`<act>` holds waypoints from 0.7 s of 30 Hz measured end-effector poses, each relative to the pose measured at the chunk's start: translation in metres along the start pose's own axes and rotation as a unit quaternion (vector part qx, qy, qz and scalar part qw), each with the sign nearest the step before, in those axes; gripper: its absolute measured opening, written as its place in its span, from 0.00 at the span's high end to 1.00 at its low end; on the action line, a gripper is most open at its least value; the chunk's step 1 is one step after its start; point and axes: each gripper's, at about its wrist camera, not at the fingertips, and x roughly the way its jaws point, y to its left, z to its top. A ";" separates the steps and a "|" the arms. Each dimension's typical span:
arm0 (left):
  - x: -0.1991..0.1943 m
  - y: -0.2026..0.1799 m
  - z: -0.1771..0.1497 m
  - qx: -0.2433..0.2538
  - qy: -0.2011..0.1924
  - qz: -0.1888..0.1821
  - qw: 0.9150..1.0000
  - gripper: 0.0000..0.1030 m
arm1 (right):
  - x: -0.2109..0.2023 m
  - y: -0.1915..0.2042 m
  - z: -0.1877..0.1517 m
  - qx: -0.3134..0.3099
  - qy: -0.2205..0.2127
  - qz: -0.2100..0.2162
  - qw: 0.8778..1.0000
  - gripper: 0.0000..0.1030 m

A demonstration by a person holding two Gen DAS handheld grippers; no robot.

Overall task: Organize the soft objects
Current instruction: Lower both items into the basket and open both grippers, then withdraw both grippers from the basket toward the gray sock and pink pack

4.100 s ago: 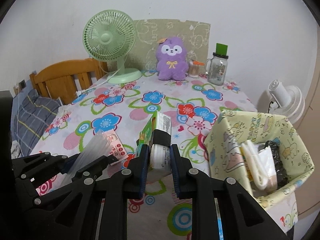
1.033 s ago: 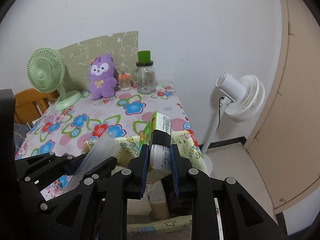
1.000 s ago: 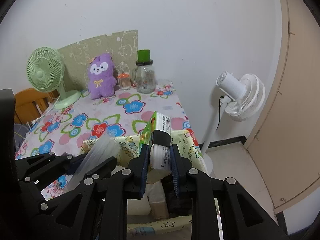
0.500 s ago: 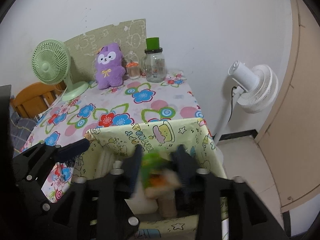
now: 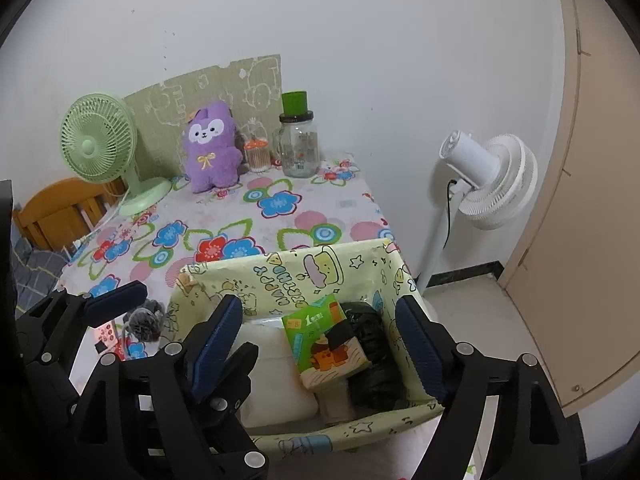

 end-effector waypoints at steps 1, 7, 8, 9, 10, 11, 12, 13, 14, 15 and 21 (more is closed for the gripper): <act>-0.003 0.001 -0.001 0.000 -0.002 0.000 1.000 0.07 | -0.002 0.001 0.000 0.000 -0.002 -0.001 1.000 0.19; -0.015 0.006 -0.005 0.001 -0.011 -0.003 1.000 0.01 | -0.014 0.009 -0.002 -0.006 -0.013 -0.005 1.000 0.17; -0.017 0.007 -0.006 0.001 -0.013 -0.002 1.000 0.01 | -0.015 0.010 -0.002 -0.006 -0.013 -0.005 1.000 0.17; -0.019 0.007 -0.007 0.000 -0.014 -0.002 1.000 0.01 | -0.017 0.011 -0.002 -0.006 -0.014 -0.005 1.000 0.16; -0.021 0.008 -0.007 0.000 -0.015 -0.002 1.000 0.01 | -0.019 0.012 -0.002 -0.007 -0.016 -0.005 1.000 0.16; -0.023 0.009 -0.008 0.000 -0.016 -0.002 1.000 0.01 | -0.021 0.013 -0.002 -0.007 -0.017 -0.006 1.000 0.16; -0.025 0.011 -0.009 -0.001 -0.017 -0.003 1.000 0.01 | -0.023 0.015 -0.003 -0.008 -0.018 -0.007 1.000 0.15; -0.027 0.012 -0.010 -0.001 -0.018 -0.003 1.000 0.01 | -0.025 0.016 -0.003 -0.009 -0.020 -0.008 1.000 0.15; -0.029 0.013 -0.010 -0.001 -0.020 -0.002 1.000 0.01 | -0.027 0.018 -0.004 -0.009 -0.021 -0.008 1.000 0.15; -0.031 0.014 -0.011 -0.001 -0.021 -0.001 1.000 0.01 | -0.029 0.020 -0.004 -0.011 -0.024 -0.009 1.000 0.15; -0.044 0.024 -0.014 -0.003 -0.030 0.004 1.000 0.01 | -0.039 0.029 -0.005 -0.013 -0.031 -0.007 0.999 0.15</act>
